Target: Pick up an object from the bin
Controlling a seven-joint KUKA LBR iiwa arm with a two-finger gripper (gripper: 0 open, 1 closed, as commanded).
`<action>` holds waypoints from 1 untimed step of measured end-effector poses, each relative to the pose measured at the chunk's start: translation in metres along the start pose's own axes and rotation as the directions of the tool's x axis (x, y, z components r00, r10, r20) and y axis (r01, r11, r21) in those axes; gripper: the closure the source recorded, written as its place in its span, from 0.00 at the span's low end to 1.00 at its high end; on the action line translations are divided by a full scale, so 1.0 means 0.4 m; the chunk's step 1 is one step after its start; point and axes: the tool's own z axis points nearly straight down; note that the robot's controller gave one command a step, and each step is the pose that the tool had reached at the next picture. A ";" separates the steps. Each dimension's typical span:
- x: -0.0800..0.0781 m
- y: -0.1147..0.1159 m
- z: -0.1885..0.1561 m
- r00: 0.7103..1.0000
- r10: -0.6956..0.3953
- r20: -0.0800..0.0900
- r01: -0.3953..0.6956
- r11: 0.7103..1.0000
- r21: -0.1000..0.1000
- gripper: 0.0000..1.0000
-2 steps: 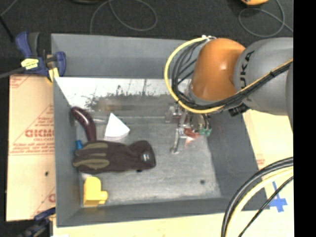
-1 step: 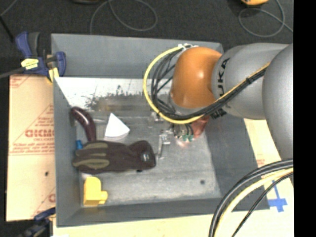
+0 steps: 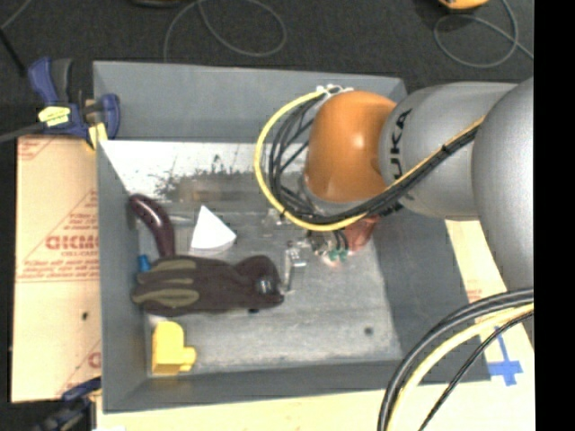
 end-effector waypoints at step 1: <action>-0.036 0.033 -0.026 0.998 -0.066 -0.012 0.066 0.998 0.001 0.00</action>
Offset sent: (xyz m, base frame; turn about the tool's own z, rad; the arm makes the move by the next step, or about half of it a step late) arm -0.0336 0.1354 -0.0142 -0.0158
